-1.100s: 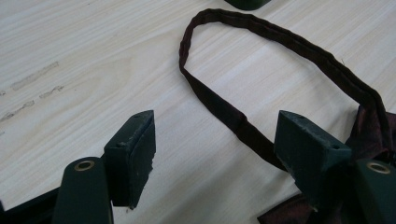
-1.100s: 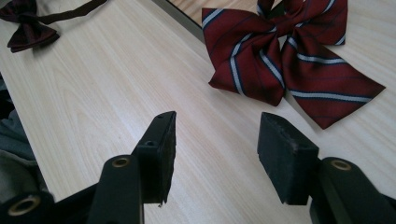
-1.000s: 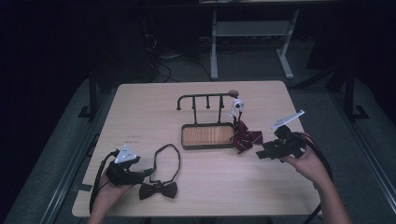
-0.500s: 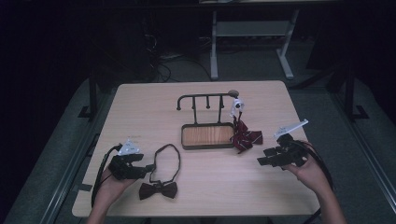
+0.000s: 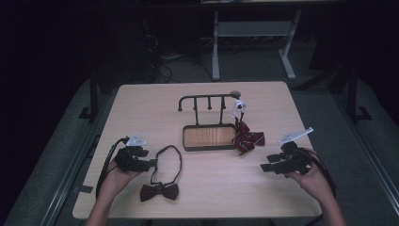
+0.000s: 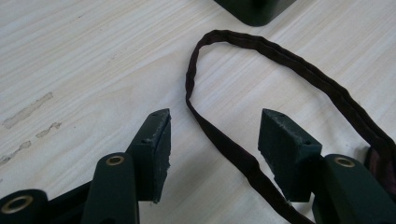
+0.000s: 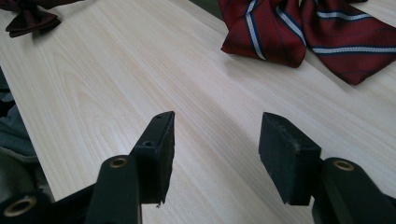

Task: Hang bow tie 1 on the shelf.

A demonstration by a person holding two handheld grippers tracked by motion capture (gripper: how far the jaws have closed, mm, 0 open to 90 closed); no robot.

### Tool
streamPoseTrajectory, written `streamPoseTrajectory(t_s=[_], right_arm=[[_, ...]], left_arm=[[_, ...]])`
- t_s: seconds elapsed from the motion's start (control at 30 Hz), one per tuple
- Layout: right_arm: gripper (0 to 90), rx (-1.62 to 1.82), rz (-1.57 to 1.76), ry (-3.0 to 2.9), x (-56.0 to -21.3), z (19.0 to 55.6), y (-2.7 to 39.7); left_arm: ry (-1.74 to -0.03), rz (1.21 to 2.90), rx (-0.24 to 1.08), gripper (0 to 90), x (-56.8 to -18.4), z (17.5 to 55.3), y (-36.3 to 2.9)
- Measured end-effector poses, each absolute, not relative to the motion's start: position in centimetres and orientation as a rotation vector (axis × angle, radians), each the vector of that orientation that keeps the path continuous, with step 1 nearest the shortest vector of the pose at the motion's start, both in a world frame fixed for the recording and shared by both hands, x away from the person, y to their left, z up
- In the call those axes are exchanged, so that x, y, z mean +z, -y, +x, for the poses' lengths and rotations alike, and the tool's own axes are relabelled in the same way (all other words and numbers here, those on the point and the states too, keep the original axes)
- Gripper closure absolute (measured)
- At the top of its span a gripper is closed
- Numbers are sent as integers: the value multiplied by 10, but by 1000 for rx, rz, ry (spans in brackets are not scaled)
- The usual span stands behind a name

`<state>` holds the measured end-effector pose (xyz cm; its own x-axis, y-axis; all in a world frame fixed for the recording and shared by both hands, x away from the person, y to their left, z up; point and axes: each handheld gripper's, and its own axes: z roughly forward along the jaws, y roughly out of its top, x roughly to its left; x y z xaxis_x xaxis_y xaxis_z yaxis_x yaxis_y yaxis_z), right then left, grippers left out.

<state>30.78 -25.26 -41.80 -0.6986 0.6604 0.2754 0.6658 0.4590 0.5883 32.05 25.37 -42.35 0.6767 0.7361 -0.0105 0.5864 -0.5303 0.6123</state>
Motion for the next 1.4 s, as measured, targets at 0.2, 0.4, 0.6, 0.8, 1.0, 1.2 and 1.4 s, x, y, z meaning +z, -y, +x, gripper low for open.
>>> streamPoseTrajectory(t_s=[0.2, 0.4, 0.6, 0.8, 1.0, 1.2, 1.4], right_arm=[[451, -1098, -1237, 2657, -424, 303, 256], [451, -1115, -1251, 2642, -429, 300, 261], [450, -1150, -1266, 2628, -428, 297, 262], [442, -1147, -1276, 2635, -430, 294, 261], [434, -1138, -1300, 2646, -436, 293, 260], [434, -1139, -1342, 2649, -439, 289, 261], [430, -1135, -1364, 2661, -442, 286, 262]], left_arm=[[-1006, 2349, 325, 473, -423, 332, -245], [-1024, 2374, 310, 489, -425, 343, -239], [-1049, 2414, 282, 539, -433, 353, -237], [-1050, 2424, 282, 600, -438, 358, -235], [-1048, 2440, 268, 705, -442, 362, -235], [-1017, 2460, 256, 801, -444, 364, -231], [-1009, 2467, 257, 843, -446, 366, -227]])
